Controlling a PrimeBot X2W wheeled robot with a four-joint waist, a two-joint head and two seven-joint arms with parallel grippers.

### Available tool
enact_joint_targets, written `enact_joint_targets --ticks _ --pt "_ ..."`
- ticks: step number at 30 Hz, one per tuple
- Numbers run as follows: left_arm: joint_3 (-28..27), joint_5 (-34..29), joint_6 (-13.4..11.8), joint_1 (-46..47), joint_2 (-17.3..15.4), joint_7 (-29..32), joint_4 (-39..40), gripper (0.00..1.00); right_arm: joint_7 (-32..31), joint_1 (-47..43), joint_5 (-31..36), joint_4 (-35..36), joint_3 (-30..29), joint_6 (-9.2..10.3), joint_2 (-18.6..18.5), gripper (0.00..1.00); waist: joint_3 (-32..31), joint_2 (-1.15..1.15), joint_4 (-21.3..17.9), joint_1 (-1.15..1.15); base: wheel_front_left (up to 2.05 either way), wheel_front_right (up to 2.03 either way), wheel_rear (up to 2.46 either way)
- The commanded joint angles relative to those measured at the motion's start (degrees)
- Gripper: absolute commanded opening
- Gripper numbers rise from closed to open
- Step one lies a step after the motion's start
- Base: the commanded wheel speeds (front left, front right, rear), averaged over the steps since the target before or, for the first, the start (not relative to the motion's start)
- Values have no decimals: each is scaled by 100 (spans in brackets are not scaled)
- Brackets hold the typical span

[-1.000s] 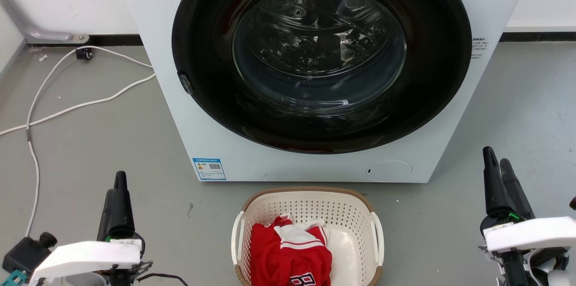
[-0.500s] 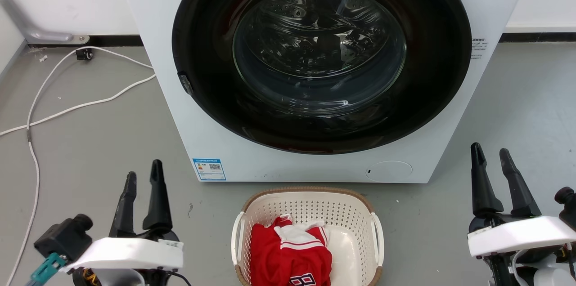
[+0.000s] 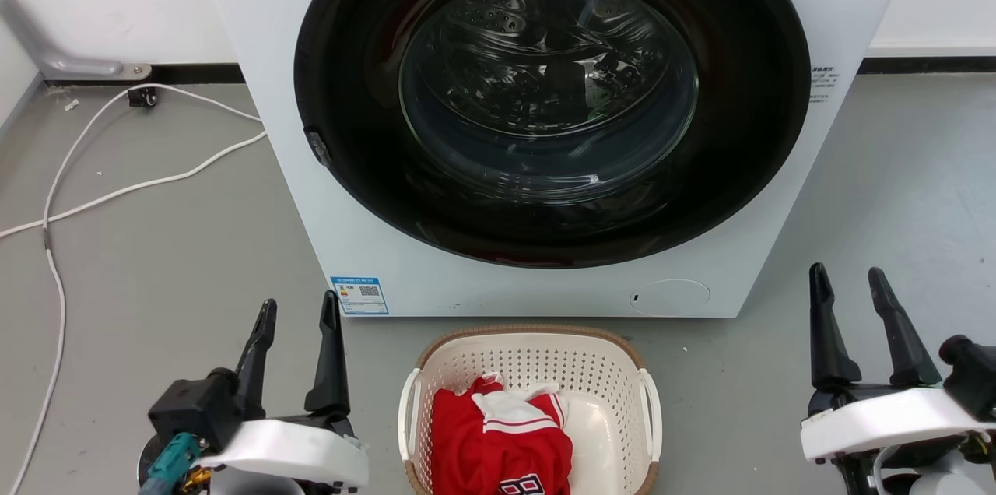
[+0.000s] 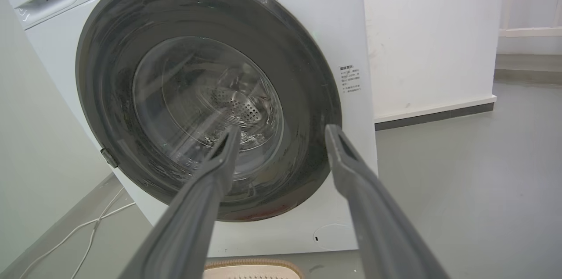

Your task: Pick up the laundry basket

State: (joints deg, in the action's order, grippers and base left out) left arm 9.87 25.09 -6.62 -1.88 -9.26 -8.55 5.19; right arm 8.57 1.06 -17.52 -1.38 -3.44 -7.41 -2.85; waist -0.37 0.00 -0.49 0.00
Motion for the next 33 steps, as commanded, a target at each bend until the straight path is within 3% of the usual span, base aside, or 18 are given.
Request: enact_joint_targets --ticks 1,9,22,26,33 --pt "71 -140 -59 17 -86 -50 58 100 50 -26 206 14 6 -11 -10 100 -2 0 2 0 0 0 0" --pt "474 -451 -345 -30 -282 -182 -194 100 175 -28 829 -141 1 -12 -9 100 -20 0 4 0 0 0 0" --pt "715 -1048 -376 -66 -368 -346 -278 100 343 -89 1642 -125 49 -12 -8 100 -54 0 3 0 0 0 0" --pt "550 -943 -265 -138 -220 -393 -222 100 390 -119 1758 -133 19 -7 -8 100 -67 0 -3 0 0 0 0" --pt "189 -1074 256 -254 27 -473 -353 100 476 -145 1907 -253 -39 -7 -5 100 -82 0 -14 0 0 0 0"
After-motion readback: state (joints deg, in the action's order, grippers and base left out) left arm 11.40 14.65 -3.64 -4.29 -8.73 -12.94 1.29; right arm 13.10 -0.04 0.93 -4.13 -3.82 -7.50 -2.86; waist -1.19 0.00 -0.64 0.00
